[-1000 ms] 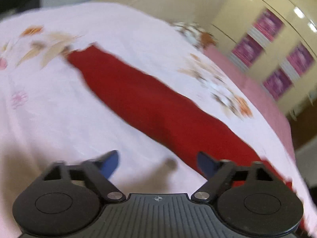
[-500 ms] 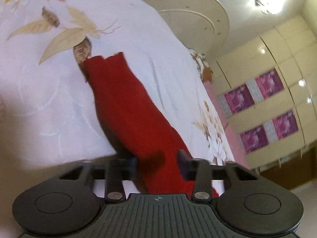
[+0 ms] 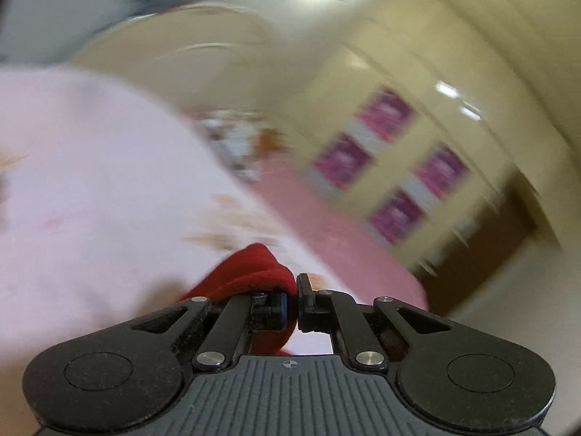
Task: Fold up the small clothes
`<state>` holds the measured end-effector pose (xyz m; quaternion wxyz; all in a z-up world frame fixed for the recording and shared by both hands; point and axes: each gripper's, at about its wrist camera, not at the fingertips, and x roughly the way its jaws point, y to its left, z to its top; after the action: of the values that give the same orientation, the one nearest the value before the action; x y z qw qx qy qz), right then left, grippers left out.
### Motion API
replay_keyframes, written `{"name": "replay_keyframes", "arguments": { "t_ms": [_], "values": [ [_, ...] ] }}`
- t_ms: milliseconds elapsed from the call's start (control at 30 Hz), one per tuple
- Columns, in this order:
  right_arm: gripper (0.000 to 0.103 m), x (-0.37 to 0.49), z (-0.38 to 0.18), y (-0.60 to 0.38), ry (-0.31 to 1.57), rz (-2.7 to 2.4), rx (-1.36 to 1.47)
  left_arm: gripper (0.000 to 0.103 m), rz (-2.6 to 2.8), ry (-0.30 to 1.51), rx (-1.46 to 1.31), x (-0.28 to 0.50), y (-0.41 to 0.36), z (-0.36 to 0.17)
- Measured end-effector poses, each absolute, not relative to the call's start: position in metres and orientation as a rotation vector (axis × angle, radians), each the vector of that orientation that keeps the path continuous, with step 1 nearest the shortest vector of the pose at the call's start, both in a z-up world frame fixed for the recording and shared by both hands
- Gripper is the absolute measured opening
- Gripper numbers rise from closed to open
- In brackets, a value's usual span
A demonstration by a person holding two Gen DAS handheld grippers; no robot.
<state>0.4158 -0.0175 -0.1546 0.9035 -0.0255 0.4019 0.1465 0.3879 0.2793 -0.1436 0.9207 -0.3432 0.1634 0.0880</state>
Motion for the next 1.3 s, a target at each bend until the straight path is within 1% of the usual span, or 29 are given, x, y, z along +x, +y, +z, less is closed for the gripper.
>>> {"name": "replay_keyframes", "arguments": {
  "t_ms": [100, 167, 300, 400, 500, 533, 567, 600, 633, 667, 700, 767, 900, 1100, 1233, 1300],
  "values": [
    [0.053, 0.411, -0.141, -0.044, 0.814, 0.295, 0.088, 0.005, -0.009, 0.351, -0.608, 0.414, 0.216, -0.121],
    [0.053, 0.405, -0.132, -0.066, 0.794, 0.273, 0.139, 0.005, -0.123, 0.392, -0.568, 0.433, 0.171, -0.119],
    [0.054, 0.391, -0.116, -0.121, 0.758, 0.199, 0.168, 0.005, -0.294, 0.529, -0.446, 0.458, 0.072, -0.138],
    [0.054, 0.381, -0.116, -0.166, 0.756, 0.126, 0.183, 0.006, -0.324, 0.659, -0.278, 0.470, 0.006, -0.166],
    [0.055, 0.374, -0.123, -0.204, 0.784, 0.074, 0.219, 0.006, -0.331, 0.768, -0.141, 0.475, -0.031, -0.183],
    [0.055, 0.371, -0.124, -0.213, 0.788, 0.063, 0.232, 0.006, -0.325, 0.768, -0.109, 0.463, -0.039, -0.181],
    [0.057, 0.368, -0.126, -0.221, 0.787, 0.054, 0.241, 0.008, -0.319, 0.759, -0.087, 0.456, -0.043, -0.179],
    [0.059, 0.366, -0.127, -0.225, 0.786, 0.051, 0.246, 0.028, -0.319, 0.752, -0.080, 0.441, -0.044, -0.176],
    [0.060, 0.364, -0.128, -0.230, 0.783, 0.051, 0.251, 0.045, -0.326, 0.743, -0.078, 0.440, -0.045, -0.171],
    [0.062, 0.363, -0.129, -0.232, 0.780, 0.051, 0.254, 0.079, -0.323, 0.721, -0.070, 0.437, -0.049, -0.164],
    [0.062, 0.363, -0.129, -0.233, 0.777, 0.051, 0.257, 0.091, -0.315, 0.673, -0.054, 0.431, -0.050, -0.157],
    [0.062, 0.363, -0.130, -0.235, 0.773, 0.051, 0.262, 0.091, -0.333, 0.595, -0.009, 0.412, -0.057, -0.140],
    [0.062, 0.359, -0.125, -0.240, 0.763, 0.057, 0.263, 0.091, -0.353, 0.634, -0.071, 0.407, -0.042, -0.126],
    [0.062, 0.354, -0.114, -0.218, 0.736, 0.134, 0.193, 0.091, -0.173, 0.691, -0.233, 0.393, 0.041, -0.122],
    [0.062, 0.362, -0.114, -0.174, 0.734, 0.224, 0.139, 0.091, -0.013, 0.683, -0.245, 0.393, 0.091, -0.127],
    [0.064, 0.366, -0.114, -0.149, 0.729, 0.270, 0.092, 0.091, 0.046, 0.678, -0.253, 0.393, 0.112, -0.133]
  ]
}}
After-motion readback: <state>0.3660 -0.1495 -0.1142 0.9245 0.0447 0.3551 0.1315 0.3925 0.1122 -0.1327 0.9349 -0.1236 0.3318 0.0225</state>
